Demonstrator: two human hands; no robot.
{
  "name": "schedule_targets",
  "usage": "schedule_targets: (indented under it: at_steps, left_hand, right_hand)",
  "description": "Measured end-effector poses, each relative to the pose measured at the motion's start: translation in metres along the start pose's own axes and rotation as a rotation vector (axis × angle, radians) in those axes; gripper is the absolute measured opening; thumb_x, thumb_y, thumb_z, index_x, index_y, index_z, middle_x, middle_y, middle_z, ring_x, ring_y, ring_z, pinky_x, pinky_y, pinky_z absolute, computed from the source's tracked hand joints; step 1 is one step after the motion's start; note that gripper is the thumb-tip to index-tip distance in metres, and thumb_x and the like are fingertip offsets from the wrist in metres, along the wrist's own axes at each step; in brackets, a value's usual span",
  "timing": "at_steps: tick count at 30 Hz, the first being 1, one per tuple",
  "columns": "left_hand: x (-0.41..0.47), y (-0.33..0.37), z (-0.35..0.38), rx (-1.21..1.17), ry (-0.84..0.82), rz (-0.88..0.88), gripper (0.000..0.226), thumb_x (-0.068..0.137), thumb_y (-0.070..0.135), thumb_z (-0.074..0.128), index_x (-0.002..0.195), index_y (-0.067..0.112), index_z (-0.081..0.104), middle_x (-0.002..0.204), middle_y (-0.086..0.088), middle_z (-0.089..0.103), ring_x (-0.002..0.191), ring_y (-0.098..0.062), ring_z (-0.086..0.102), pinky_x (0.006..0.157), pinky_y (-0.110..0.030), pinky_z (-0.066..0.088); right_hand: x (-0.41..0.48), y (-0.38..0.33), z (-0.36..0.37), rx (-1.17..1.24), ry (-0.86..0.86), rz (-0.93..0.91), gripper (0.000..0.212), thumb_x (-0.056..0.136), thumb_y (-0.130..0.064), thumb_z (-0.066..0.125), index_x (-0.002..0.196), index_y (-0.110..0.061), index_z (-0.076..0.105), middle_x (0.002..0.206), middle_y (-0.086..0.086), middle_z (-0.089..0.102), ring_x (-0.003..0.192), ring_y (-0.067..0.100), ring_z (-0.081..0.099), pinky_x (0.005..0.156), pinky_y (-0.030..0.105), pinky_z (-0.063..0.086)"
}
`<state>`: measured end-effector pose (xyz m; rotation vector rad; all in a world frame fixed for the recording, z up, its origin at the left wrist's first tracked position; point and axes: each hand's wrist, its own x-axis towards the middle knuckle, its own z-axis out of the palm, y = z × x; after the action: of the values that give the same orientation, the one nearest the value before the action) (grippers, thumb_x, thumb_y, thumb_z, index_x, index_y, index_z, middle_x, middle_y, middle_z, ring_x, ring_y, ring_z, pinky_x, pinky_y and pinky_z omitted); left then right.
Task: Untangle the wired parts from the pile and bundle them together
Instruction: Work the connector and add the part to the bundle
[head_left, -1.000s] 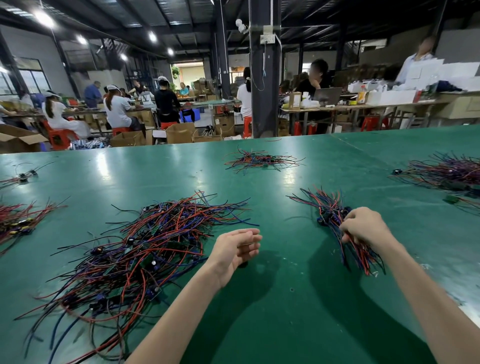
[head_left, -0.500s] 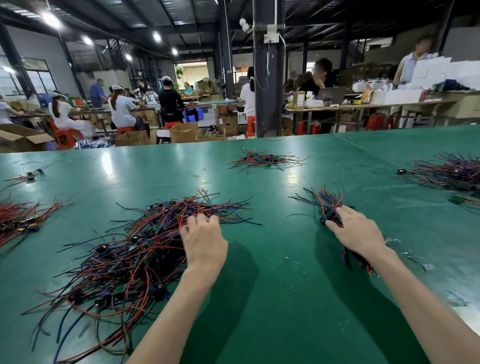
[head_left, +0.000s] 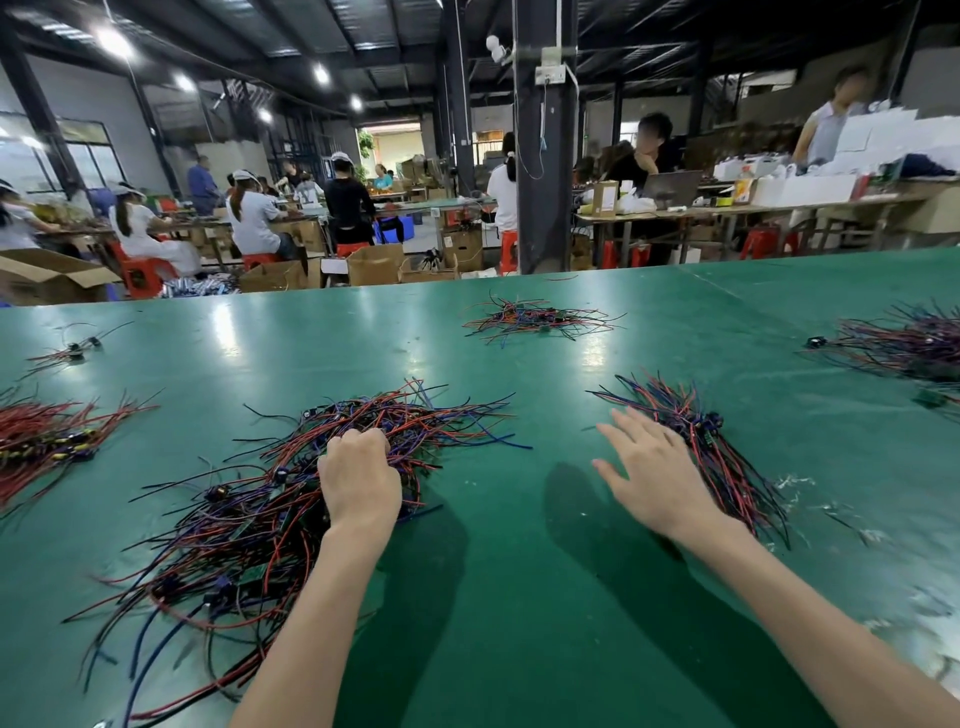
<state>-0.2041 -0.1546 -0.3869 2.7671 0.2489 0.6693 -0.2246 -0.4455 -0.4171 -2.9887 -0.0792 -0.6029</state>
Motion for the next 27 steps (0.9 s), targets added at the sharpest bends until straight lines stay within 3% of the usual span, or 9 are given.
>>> schedule_targets:
  at_steps: [6,11,14,17,21,23,27]
  left_hand:
    - [-0.002,0.003,0.003,-0.239,0.078,0.135,0.033,0.082,-0.011,0.056,0.106,0.006,0.068,0.100,-0.012,0.067,0.097,-0.029,0.057,0.087,-0.040,0.046]
    - [-0.013,0.023,0.000,-0.465,0.184,0.492,0.022,0.079,-0.010,0.067,0.097,0.002,0.071,0.090,-0.011,0.070,0.087,-0.028,0.062,0.080,-0.035,0.050]
    - [-0.029,0.040,0.007,-0.544,0.170,0.629,0.019,0.079,-0.008,0.068,0.094,0.003,0.072,0.086,-0.008,0.069,0.081,-0.025,0.062,0.076,-0.030,0.047]
    - [-0.045,0.056,0.017,-0.594,0.069,0.705,0.018,0.081,-0.004,0.067,0.096,0.004,0.071,0.088,-0.007,0.069,0.082,-0.025,0.064,0.076,-0.034,0.050]
    - [-0.054,0.066,0.019,-0.642,-0.189,0.737,0.026,0.085,0.001,0.064,0.110,0.006,0.066,0.099,-0.006,0.069,0.092,-0.020,0.064,0.086,-0.033,0.050]
    - [-0.048,0.063,0.015,-0.600,-0.192,0.718,0.027,0.086,0.001,0.059,0.112,0.008,0.066,0.100,-0.003,0.069,0.096,-0.019,0.061,0.089,-0.030,0.047]
    - [-0.028,0.044,0.006,-0.330,-0.318,0.479,0.021,0.079,0.012,0.053,0.097,0.020,0.062,0.099,0.003,0.062,0.098,-0.018,0.055,0.088,-0.029,0.044]
  right_hand:
    - [-0.012,-0.028,0.013,0.150,-0.113,-0.113,0.046,0.098,-0.037,0.042,0.142,-0.025,0.039,0.153,-0.006,0.032,0.143,0.007,0.017,0.113,0.027,0.010]
    - [-0.015,-0.037,0.013,0.241,-0.050,-0.153,0.040,0.096,-0.032,0.048,0.135,-0.024,0.047,0.141,-0.007,0.047,0.137,0.009,0.030,0.107,0.024,0.017]
    - [-0.016,-0.041,0.013,0.307,-0.032,-0.150,0.037,0.095,-0.029,0.051,0.131,-0.021,0.052,0.132,-0.004,0.054,0.129,0.012,0.038,0.102,0.025,0.023]
    - [-0.016,-0.044,0.013,0.336,-0.061,-0.177,0.036,0.094,-0.028,0.053,0.128,-0.017,0.056,0.128,-0.002,0.059,0.124,0.016,0.043,0.103,0.027,0.030]
    - [-0.017,-0.044,0.011,0.357,-0.088,-0.184,0.031,0.093,-0.025,0.053,0.121,-0.014,0.060,0.120,0.002,0.062,0.117,0.021,0.049,0.101,0.033,0.035]
    - [-0.017,-0.044,0.010,0.366,-0.092,-0.167,0.030,0.093,-0.025,0.053,0.120,-0.014,0.061,0.120,0.001,0.062,0.116,0.021,0.049,0.101,0.033,0.035]
    - [-0.018,-0.045,0.009,0.388,-0.088,-0.137,0.025,0.094,-0.024,0.052,0.115,-0.016,0.064,0.118,-0.004,0.063,0.113,0.017,0.049,0.101,0.032,0.035]
